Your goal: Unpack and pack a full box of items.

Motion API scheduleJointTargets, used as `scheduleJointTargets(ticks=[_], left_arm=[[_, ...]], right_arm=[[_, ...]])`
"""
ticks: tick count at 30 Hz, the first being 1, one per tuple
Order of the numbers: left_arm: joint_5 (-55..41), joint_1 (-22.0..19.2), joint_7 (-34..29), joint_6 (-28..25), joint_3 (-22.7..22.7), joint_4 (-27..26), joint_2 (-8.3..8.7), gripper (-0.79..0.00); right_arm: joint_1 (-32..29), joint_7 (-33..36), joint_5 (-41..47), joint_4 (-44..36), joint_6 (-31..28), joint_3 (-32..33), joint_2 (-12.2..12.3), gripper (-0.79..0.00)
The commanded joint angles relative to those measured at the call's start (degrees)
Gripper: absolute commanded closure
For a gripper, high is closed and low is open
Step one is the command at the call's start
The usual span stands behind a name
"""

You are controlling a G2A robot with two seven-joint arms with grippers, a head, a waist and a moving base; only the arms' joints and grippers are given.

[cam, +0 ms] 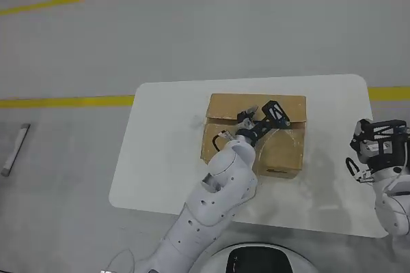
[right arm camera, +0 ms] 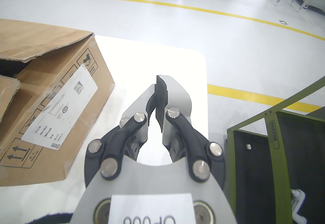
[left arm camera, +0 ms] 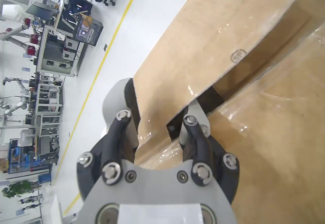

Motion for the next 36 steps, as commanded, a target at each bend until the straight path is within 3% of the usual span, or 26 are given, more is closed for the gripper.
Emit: scheduleJointTargets(ticks=[1,13,14,15,16,20,27,32,36], left_arm=[[-0.15,1.39,0.00,0.12,-0.08,-1.25,0.00,0.000],[2.37,9.32,-2.41,-3.21,0.31,-11.97,0.50,0.000],[2.67,9.88,-2.57,-3.87,0.43,-12.75,0.56,-0.102],[3.13,10.22,-2.60,-4.33,0.38,-13.26,0.63,-0.736],[3.58,10.42,-2.36,-4.48,0.30,-13.56,0.67,-0.785],[5.56,8.54,-0.45,-2.81,0.13,-12.34,0.39,-0.785],[7.02,-1.46,4.16,1.07,0.98,-4.66,-1.42,-0.785],[5.65,-9.46,6.45,3.34,2.06,5.08,-3.31,-0.785],[4.46,-16.14,8.28,5.71,3.74,16.47,-5.28,-0.785]], right_arm=[[-0.42,-0.02,-0.06,-0.67,0.05,-0.33,-0.04,0.000],[-1.81,-0.37,-0.70,-2.27,0.49,-1.43,-0.24,0.000],[-1.94,-0.39,-0.65,-2.29,0.48,-1.39,-0.25,0.000],[-2.03,-0.40,-0.61,-2.34,0.45,-1.32,-0.25,0.000],[-2.12,-0.40,-0.57,-2.38,0.48,-1.18,-0.26,0.000],[-2.58,-0.51,-0.37,-2.73,0.34,-0.43,-0.25,0.000],[-3.77,-1.03,0.92,-1.73,-0.04,2.18,-0.19,0.000],[-3.74,-0.96,2.29,0.45,-0.37,2.68,-0.22,0.000],[-2.75,-0.88,2.23,2.65,-0.83,2.41,-0.20,0.000]])
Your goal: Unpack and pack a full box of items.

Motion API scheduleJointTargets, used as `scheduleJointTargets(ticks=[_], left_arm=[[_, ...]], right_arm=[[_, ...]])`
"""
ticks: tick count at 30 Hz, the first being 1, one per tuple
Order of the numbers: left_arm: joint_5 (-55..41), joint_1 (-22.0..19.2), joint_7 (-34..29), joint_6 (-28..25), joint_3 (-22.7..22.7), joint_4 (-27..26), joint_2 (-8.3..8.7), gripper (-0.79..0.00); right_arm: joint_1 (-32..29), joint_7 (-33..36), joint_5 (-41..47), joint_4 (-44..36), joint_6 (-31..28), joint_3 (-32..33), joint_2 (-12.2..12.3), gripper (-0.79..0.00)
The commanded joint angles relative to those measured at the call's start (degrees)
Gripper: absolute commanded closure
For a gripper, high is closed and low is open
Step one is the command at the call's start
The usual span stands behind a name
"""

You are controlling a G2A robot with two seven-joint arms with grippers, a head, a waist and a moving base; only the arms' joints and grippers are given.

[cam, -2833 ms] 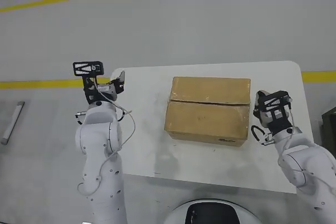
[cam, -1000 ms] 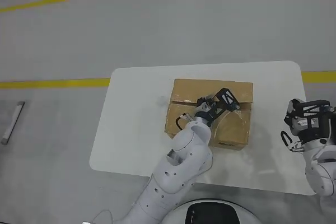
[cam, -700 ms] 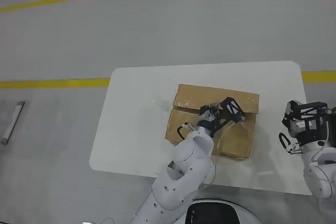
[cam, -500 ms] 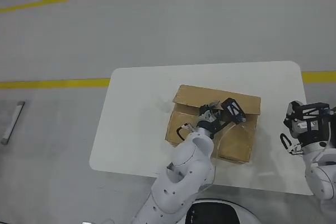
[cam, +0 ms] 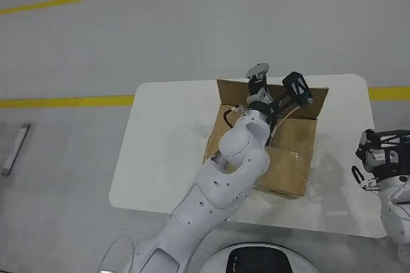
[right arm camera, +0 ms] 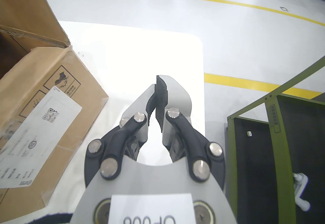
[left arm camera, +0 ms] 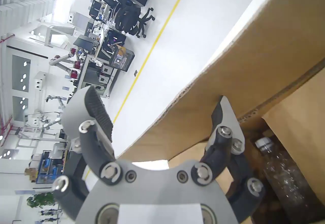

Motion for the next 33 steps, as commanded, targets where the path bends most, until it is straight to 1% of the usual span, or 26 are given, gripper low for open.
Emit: scheduleJointTargets(ticks=[1,4,6,9,13,15,17,19,22,25,30,33], left_arm=[[-0.94,-3.13,0.71,1.27,1.02,6.20,-1.08,-0.785],[-3.10,-6.55,1.64,3.15,2.59,13.18,-2.89,-0.785],[-4.07,-7.85,2.28,4.36,3.78,17.02,-4.02,-0.785],[-5.14,-9.14,2.93,6.05,5.06,21.11,-5.50,-0.785],[-7.24,-9.92,3.17,8.25,5.12,23.80,-6.91,-0.785],[-8.16,-9.86,2.95,9.42,4.48,24.11,-7.23,-0.785],[-9.72,-9.32,2.68,10.61,3.05,23.11,-7.26,-0.785],[-10.90,-8.14,2.07,11.68,1.24,21.00,-6.97,-0.785],[-10.92,-4.88,0.27,12.19,-1.67,15.75,-5.96,-0.785],[-9.52,0.03,-2.31,10.52,-4.89,7.96,-4.47,-0.785],[-7.12,10.66,-7.17,5.64,-10.36,-8.33,-2.06,-0.785],[-5.92,16.22,-9.13,3.17,-12.67,-16.03,-1.09,-0.785]], right_arm=[[0.55,0.06,-0.07,0.85,-0.24,-0.16,0.02,0.000],[1.27,0.22,-0.16,2.00,-0.95,-0.36,0.07,0.000],[1.69,0.23,-0.06,2.76,-1.63,-0.65,0.09,0.000],[2.22,0.38,1.44,4.00,-3.07,-1.08,0.09,0.000],[2.89,0.96,6.43,5.89,-5.34,-2.01,-0.05,0.000],[3.34,1.43,9.72,6.96,-6.63,-2.47,-0.13,0.000],[4.02,2.48,14.03,8.27,-7.98,-3.21,-0.25,0.000],[4.91,3.52,17.61,9.38,-9.60,-4.00,-0.32,0.000],[6.56,5.33,20.84,10.71,-12.17,-5.38,-0.31,0.000],[8.49,7.22,21.93,11.81,-14.79,-6.86,-0.19,0.000],[11.99,9.86,23.37,14.21,-18.70,-8.38,0.10,0.000],[14.39,10.77,20.75,15.60,-22.76,-9.18,0.50,0.000]])
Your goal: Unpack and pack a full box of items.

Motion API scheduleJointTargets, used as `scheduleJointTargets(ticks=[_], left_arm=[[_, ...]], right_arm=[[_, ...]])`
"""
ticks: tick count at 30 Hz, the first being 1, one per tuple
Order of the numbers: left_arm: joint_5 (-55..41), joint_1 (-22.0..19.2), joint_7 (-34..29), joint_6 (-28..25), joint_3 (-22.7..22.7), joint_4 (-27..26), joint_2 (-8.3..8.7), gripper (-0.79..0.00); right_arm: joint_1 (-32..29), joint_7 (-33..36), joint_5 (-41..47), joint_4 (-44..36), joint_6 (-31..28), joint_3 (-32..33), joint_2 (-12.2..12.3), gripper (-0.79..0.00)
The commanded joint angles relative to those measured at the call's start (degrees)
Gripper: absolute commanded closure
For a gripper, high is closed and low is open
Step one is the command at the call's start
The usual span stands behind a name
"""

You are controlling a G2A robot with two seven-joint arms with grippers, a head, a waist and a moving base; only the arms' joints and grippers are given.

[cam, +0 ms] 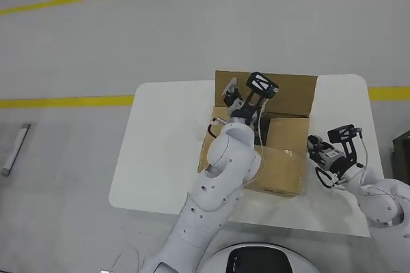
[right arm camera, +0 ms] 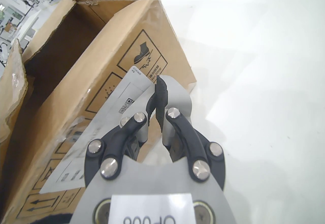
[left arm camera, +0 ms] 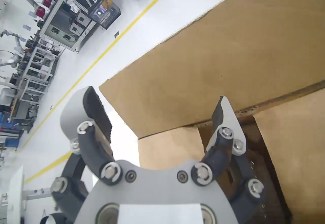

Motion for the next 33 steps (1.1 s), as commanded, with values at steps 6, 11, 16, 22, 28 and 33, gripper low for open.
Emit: scheduleJointTargets(ticks=[6,11,16,22,28,33], left_arm=[[0.59,8.86,-1.29,-1.38,-2.32,-10.33,0.96,-0.785],[-1.30,11.19,-2.52,-0.56,-2.26,-12.50,0.84,-0.785],[-3.37,11.97,-1.59,0.28,-2.11,-13.24,0.69,-0.785],[-3.37,11.97,-1.59,0.28,-2.11,-13.24,0.69,-0.785],[-3.37,11.97,-1.59,0.28,-2.11,-13.24,0.69,-0.785],[-3.37,11.97,-1.59,0.28,-2.11,-13.24,0.69,-0.785]], right_arm=[[6.08,1.81,-1.06,4.30,-8.45,-0.64,0.85,0.000],[9.29,4.17,-2.08,6.94,-13.70,-0.49,1.63,0.000],[9.52,4.28,-3.53,6.77,-13.81,-0.24,1.75,0.000],[9.52,4.28,-3.53,6.77,-13.81,-0.24,1.75,0.000],[9.12,3.29,-3.29,5.50,-12.77,-0.33,1.75,0.000],[8.47,4.56,1.42,1.12,-7.09,1.93,1.99,0.000]])
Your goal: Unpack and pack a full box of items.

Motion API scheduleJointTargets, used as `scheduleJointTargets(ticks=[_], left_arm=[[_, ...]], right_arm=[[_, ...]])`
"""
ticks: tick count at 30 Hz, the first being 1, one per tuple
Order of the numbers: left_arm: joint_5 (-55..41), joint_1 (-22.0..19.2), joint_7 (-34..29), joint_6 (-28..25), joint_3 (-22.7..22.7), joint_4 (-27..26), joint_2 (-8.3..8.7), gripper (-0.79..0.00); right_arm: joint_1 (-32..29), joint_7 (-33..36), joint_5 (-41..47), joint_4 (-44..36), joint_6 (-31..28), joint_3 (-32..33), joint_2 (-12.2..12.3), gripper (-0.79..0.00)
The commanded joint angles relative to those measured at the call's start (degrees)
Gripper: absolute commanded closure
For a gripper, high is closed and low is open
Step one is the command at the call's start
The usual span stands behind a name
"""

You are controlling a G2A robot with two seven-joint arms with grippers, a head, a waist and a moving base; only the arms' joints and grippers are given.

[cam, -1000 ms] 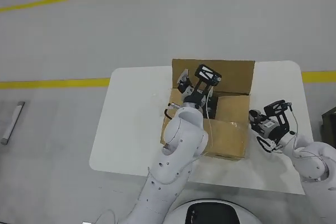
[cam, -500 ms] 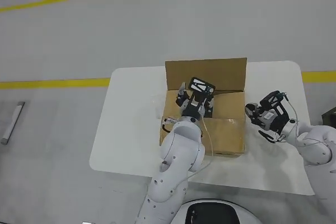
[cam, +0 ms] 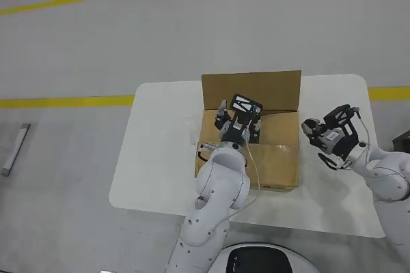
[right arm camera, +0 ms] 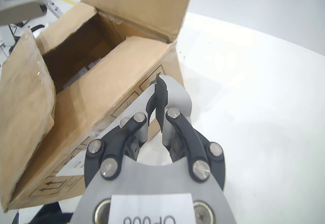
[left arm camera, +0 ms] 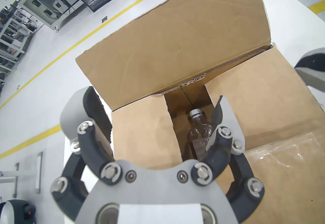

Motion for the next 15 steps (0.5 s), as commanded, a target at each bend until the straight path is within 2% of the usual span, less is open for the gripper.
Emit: scheduleJointTargets(ticks=[1,3,9,11,14,15], left_arm=[[-0.10,0.09,0.29,-0.11,-0.04,-0.06,0.02,-0.785],[-1.47,0.17,1.67,-2.01,-1.31,-0.89,0.22,-0.785],[-4.88,-0.64,1.09,-9.43,-7.84,-5.41,1.21,-0.785],[-2.91,-0.60,0.25,-10.95,-9.83,-7.17,1.68,-0.785],[-0.93,0.29,-1.07,-9.12,-12.43,-9.15,2.07,-0.785],[-0.41,0.52,-1.61,-7.80,-12.91,-9.63,2.11,-0.785]], right_arm=[[-0.31,2.12,3.86,-1.78,1.85,0.96,0.13,0.000],[-0.57,5.24,6.76,-3.44,2.80,1.61,0.34,0.000],[0.03,16.61,18.50,-4.84,-0.38,2.87,1.33,0.000],[0.23,19.88,22.71,-4.95,-5.17,3.21,1.82,-0.114],[0.81,24.29,26.79,-4.02,-9.56,3.73,2.60,-0.175],[1.21,26.04,28.05,-3.50,-10.73,3.76,2.89,-0.274]])
